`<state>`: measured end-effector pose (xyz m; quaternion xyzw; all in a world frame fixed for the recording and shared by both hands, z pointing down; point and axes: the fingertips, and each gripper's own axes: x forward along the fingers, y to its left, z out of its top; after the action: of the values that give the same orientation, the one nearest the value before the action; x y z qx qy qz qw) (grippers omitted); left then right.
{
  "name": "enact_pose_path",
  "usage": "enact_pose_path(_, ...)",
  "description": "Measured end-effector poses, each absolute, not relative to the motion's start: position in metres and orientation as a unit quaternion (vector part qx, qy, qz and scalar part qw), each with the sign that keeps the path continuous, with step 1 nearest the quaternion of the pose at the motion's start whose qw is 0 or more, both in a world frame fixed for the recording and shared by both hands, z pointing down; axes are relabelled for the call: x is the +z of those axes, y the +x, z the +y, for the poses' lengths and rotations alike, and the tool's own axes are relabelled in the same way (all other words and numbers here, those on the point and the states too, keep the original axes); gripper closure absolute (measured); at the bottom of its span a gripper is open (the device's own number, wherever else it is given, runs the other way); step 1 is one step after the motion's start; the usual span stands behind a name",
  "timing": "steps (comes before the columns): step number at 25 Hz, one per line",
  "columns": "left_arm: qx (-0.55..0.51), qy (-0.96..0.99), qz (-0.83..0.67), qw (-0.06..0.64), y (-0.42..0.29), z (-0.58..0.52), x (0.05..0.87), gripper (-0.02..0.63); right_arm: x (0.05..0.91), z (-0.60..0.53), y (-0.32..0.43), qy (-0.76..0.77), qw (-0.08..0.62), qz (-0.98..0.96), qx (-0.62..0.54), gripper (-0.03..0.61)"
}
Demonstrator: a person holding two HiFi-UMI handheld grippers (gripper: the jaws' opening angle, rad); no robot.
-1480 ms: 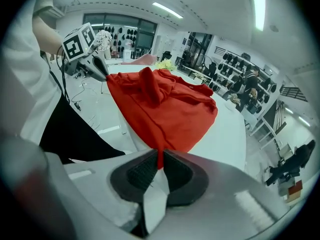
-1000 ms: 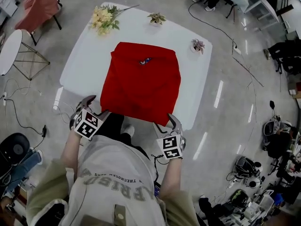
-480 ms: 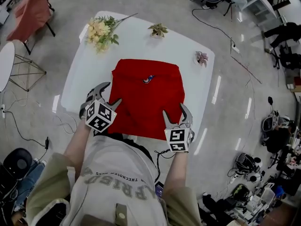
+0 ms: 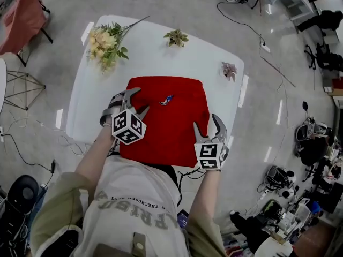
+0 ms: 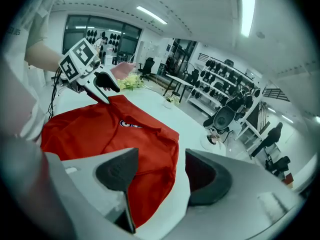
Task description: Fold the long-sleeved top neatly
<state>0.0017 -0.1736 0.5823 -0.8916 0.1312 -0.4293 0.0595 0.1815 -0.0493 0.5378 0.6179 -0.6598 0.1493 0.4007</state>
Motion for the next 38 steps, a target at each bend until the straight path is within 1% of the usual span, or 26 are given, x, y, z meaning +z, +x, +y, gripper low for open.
enact_pose_path(2, -0.451, -0.881, 0.120, 0.078, 0.011, -0.177, 0.596, 0.345, 0.540, -0.055, 0.189, 0.612, 0.403, -0.663, 0.153, 0.293)
enact_pose_path(3, -0.462, -0.875, 0.117, 0.087, 0.013, -0.179, 0.602, 0.361, 0.542, -0.059, 0.193, 0.608, 0.403, -0.666, 0.154, 0.293)
enact_pose_path(5, -0.474, -0.867, 0.121, 0.097, 0.016, -0.183, 0.609, 0.460, 0.546, -0.067, 0.200, 0.598, 0.402, -0.675, 0.156, 0.293)
enact_pose_path(7, -0.477, -0.863, 0.136, 0.099, 0.018, -0.189, 0.609, 0.544, 0.553, -0.076, 0.208, 0.585, 0.401, -0.687, 0.158, 0.293)
enact_pose_path(8, -0.475, -0.862, 0.147, 0.100, 0.019, -0.193, 0.607, 0.579, 0.557, -0.081, 0.212, 0.577, 0.401, -0.693, 0.159, 0.293)
enact_pose_path(9, -0.470, -0.862, 0.160, 0.099, 0.020, -0.197, 0.603, 0.585, 0.560, -0.086, 0.215, 0.569, 0.402, -0.700, 0.159, 0.293)
enact_pose_path(14, -0.434, -0.865, 0.244, 0.062, 0.026, -0.233, 0.573, 0.589, 0.576, -0.118, 0.223, 0.523, 0.399, -0.737, 0.152, 0.294)
enact_pose_path(20, -0.433, -0.848, 0.304, 0.046, 0.036, -0.292, 0.562, 0.590, 0.596, -0.154, 0.219, 0.467, 0.390, -0.777, 0.162, 0.295)
enact_pose_path(27, -0.474, -0.816, 0.329, 0.007, 0.046, -0.336, 0.602, 0.591, 0.614, -0.176, 0.210, 0.422, 0.395, -0.797, 0.176, 0.310)
enact_pose_path(30, -0.480, -0.811, 0.333, -0.014, 0.048, -0.346, 0.620, 0.589, 0.616, -0.182, 0.213, 0.420, 0.391, -0.798, 0.184, 0.351)
enact_pose_path(35, -0.478, -0.806, 0.349, -0.030, 0.045, -0.349, 0.634, 0.588, 0.628, -0.195, 0.222, 0.421, 0.396, -0.791, 0.201, 0.354)
enact_pose_path(36, -0.469, -0.808, 0.356, -0.032, 0.045, -0.350, 0.631, 0.577, 0.631, -0.197, 0.224, 0.420, 0.400, -0.788, 0.207, 0.356)
enact_pose_path(37, -0.456, -0.812, 0.362, -0.037, 0.045, -0.351, 0.626, 0.538, 0.634, -0.199, 0.225, 0.419, 0.403, -0.785, 0.215, 0.376)
enact_pose_path(38, -0.443, -0.818, 0.365, -0.044, 0.044, -0.351, 0.620, 0.491, 0.636, -0.200, 0.225, 0.417, 0.406, -0.782, 0.222, 0.420)
